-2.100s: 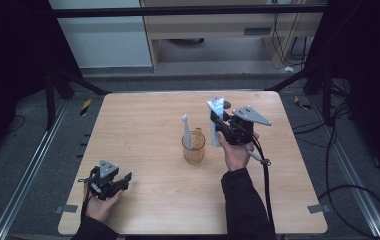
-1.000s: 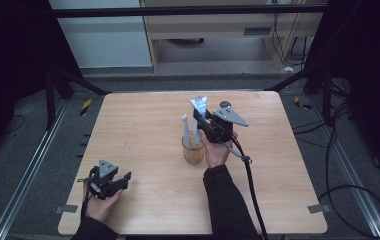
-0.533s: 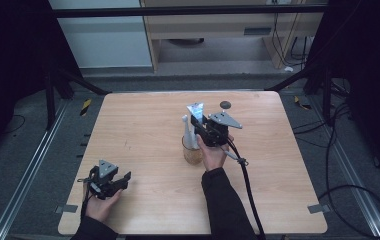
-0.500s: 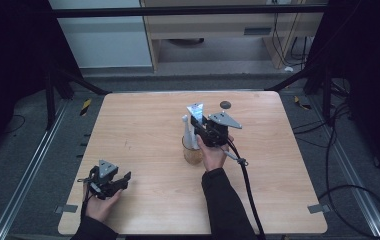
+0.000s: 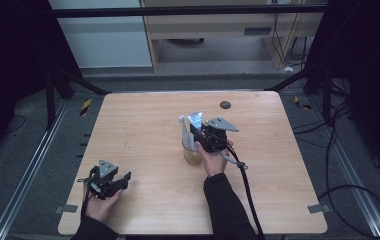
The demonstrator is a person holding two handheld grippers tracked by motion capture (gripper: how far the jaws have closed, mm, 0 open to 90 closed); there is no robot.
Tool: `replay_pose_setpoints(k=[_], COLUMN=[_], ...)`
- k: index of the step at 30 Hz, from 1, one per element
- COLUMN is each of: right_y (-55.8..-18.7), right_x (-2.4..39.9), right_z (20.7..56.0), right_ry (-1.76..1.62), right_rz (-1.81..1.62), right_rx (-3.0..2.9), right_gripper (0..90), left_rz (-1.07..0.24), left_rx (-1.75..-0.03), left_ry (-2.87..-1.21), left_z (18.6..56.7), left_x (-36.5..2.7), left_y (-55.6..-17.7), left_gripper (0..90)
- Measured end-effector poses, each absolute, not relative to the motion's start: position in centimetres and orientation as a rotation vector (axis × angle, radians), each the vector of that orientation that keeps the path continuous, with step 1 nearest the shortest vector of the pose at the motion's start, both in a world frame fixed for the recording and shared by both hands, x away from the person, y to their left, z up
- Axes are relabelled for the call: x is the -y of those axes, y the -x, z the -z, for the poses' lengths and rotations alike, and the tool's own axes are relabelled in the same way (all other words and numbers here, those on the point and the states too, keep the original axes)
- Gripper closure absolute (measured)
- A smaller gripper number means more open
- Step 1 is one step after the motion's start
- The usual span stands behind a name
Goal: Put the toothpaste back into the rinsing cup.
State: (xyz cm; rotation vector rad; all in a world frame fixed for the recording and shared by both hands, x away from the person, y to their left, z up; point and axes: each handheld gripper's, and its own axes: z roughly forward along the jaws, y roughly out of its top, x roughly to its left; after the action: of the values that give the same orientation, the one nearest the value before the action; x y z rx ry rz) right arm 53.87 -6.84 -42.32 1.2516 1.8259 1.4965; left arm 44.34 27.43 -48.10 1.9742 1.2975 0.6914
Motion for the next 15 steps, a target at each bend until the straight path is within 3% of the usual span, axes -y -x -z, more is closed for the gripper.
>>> replay_pose_setpoints(k=[15], right_y=[-52.93], right_x=[7.16], right_z=[43.0], right_ry=[-1.213], right_rz=[-1.326], right_rx=[-2.005], right_gripper=[57.2], left_rz=[-0.69], left_rx=[-1.296], left_ry=[-1.979], left_z=[48.14], left_x=[-27.38], left_y=[-44.36], left_gripper=[45.4])
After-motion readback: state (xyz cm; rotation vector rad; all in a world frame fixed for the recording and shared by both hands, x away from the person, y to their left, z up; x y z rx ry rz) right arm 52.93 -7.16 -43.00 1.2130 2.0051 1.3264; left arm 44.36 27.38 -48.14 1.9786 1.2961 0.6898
